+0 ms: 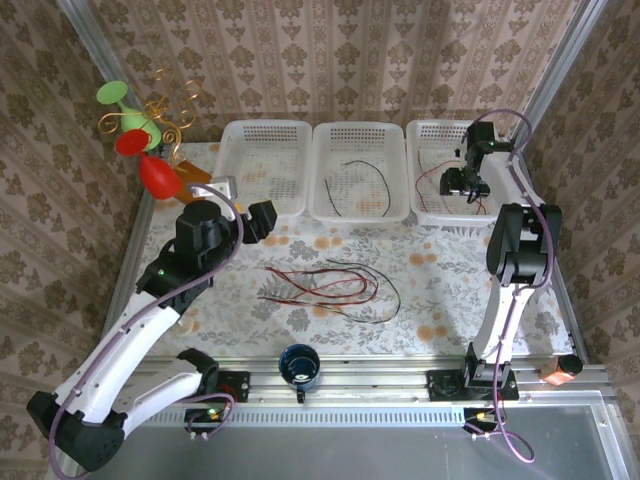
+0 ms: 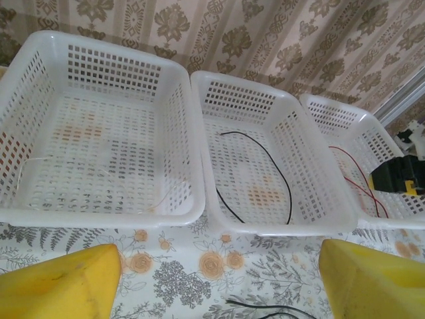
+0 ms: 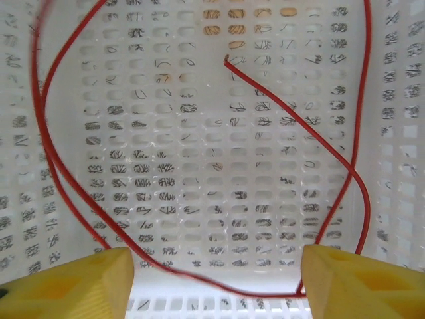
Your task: Untangle the cables
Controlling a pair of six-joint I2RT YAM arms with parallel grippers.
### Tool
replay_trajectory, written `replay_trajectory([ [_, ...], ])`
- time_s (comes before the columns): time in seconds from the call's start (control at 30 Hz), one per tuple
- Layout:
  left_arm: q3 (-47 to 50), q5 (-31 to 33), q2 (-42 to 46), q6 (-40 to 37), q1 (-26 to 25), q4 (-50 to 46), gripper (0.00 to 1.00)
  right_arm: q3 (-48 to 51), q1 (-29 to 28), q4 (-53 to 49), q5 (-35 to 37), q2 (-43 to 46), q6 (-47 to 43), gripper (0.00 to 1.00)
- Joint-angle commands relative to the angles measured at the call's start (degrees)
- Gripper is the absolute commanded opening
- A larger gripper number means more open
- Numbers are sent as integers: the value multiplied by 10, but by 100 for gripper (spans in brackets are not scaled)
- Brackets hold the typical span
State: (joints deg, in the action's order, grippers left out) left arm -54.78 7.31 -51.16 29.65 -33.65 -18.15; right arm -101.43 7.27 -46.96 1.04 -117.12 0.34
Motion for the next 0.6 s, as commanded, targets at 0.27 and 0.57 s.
replay_trajectory([
  [0.27,12,-7,-20,18,-26,-39,78,45,-39,-51,-18,195,95,72],
  [0.57,65,-12,-32,40,-72,-39,78,254,-167,-85,15,368,192,63],
])
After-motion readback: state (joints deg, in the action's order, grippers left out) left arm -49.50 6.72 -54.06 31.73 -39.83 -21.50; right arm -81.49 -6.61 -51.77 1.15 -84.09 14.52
